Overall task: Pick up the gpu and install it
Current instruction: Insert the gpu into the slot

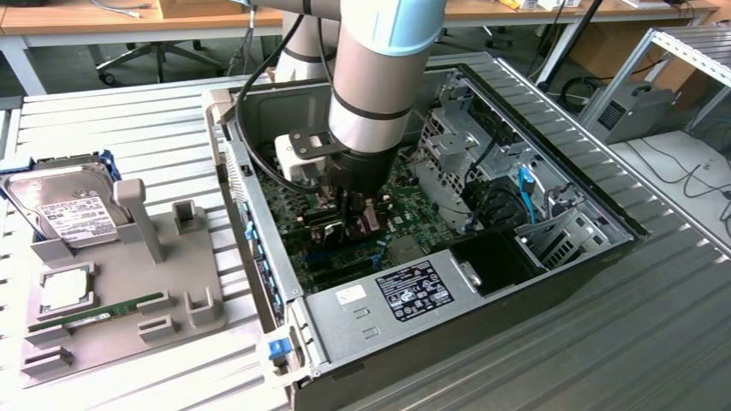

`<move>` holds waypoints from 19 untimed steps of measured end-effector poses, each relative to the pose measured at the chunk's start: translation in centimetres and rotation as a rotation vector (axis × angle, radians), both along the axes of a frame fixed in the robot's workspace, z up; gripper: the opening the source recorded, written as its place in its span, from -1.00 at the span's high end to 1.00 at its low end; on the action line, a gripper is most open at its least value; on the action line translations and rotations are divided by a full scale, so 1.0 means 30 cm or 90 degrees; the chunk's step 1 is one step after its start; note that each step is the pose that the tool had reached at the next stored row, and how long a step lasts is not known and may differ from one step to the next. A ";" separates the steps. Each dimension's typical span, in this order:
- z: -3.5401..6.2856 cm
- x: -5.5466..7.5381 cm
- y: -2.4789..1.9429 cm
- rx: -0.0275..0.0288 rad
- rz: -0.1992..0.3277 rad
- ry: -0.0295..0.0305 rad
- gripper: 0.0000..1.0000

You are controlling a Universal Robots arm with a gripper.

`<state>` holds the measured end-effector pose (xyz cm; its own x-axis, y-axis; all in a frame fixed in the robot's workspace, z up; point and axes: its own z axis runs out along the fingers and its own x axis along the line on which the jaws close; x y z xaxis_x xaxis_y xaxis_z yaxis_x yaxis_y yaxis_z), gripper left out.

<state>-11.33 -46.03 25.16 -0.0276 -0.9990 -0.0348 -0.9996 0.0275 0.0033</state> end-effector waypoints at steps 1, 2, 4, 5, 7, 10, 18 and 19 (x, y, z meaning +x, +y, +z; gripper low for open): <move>0.000 0.000 0.000 0.0000 0.000 0.0000 0.46; 0.000 0.000 0.000 0.0000 0.000 0.0001 0.46; 0.000 0.000 0.000 0.0000 0.000 0.0000 0.46; 0.000 0.000 0.000 0.0000 0.000 0.0000 0.46; -0.001 -0.001 0.000 0.0000 0.000 0.0000 0.46; -0.001 -0.001 0.000 0.0000 0.000 0.0000 0.46; -0.005 -0.001 0.000 -0.0001 0.000 0.0001 0.46; -0.005 -0.001 0.000 0.0000 0.000 0.0000 0.46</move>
<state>-11.35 -46.03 25.00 -0.0276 -0.9990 -0.0347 -0.9996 0.0275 0.0033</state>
